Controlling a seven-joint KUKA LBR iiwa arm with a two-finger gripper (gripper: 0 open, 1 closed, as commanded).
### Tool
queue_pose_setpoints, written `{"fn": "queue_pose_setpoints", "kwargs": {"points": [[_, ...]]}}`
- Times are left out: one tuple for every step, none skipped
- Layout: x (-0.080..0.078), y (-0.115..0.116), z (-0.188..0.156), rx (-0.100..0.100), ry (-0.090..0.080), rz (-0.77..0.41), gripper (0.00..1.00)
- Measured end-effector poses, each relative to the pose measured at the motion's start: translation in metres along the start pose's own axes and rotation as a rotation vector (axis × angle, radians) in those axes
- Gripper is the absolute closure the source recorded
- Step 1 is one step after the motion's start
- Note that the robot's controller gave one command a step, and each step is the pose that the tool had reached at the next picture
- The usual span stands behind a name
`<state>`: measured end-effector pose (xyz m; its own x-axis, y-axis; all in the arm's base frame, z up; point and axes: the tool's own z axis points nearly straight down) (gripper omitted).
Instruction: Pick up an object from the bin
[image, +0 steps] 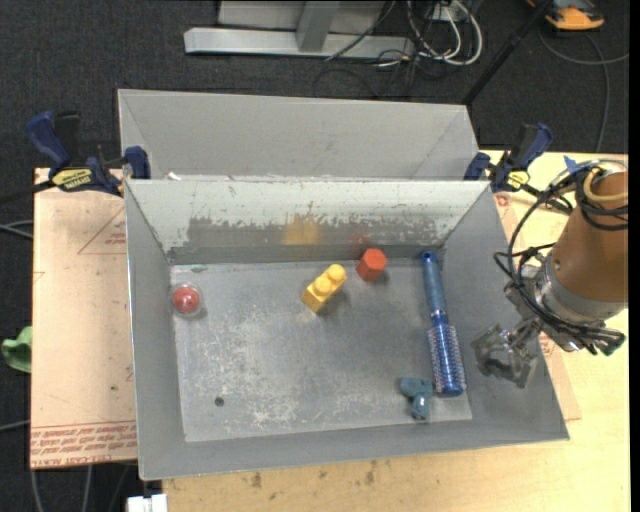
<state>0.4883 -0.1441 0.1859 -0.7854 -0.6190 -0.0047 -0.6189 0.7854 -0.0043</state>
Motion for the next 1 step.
{"fn": "queue_pose_setpoints", "kwargs": {"points": [[0.0002,0.0005,0.0026,-0.004,0.002,0.001,0.00]]}}
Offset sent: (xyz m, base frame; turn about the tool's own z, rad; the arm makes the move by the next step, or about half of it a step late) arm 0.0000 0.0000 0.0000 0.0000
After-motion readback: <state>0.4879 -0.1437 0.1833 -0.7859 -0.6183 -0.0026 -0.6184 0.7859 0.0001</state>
